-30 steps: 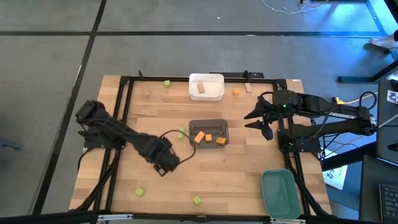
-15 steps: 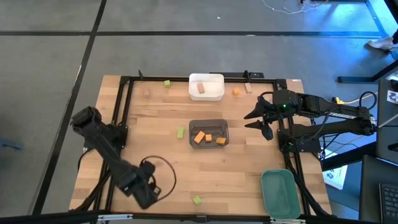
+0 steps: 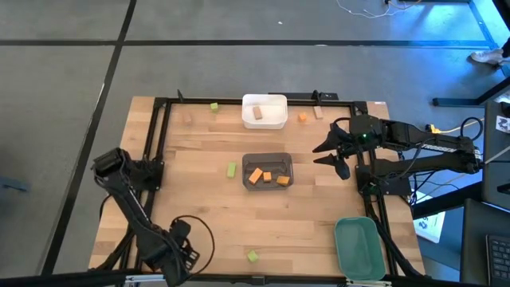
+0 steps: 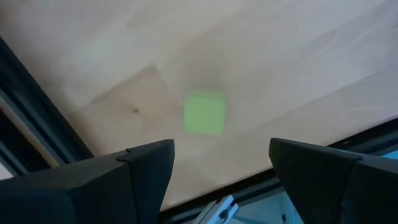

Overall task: Sort & place blocks by color
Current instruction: Put the green block into the green bin

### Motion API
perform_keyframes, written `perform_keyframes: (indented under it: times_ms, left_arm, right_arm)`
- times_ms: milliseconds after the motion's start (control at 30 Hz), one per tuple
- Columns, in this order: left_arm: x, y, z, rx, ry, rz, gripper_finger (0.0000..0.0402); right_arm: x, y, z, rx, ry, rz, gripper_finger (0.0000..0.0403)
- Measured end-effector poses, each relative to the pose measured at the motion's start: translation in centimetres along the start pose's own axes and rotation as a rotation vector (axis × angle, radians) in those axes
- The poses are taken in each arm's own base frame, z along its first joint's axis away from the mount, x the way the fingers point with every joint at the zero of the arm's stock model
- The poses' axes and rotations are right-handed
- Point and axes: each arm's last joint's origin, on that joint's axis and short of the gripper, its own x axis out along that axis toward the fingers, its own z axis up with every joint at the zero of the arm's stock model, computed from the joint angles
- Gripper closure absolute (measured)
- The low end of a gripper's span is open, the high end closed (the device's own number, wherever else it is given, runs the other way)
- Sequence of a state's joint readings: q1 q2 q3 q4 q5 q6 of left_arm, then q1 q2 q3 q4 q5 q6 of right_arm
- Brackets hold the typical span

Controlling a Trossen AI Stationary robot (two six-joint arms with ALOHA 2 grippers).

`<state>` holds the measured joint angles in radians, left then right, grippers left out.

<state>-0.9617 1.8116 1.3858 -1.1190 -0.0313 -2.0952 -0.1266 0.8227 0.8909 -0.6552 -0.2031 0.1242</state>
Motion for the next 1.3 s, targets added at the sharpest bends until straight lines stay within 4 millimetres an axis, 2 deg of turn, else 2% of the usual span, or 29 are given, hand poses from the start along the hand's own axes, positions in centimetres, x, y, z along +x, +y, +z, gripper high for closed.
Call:
perform_keyframes:
  times_ms: [133,967,1300]
  left_arm:
    - [1.1,0.5,-0.5,-0.021,-0.004,-0.016,0.0146]
    - [6.7,2.2,0.0,0.007,0.026,-0.050,0.0146]
    - [6.8,2.2,0.0,0.003,0.027,-0.059,0.0146]
  right_arm:
    - [0.0,0.0,0.0,0.000,0.000,0.000,0.0222]
    - [0.0,0.0,0.0,0.001,0.000,0.000,0.0222]
    - [0.0,0.0,0.0,0.001,0.000,0.000,0.0222]
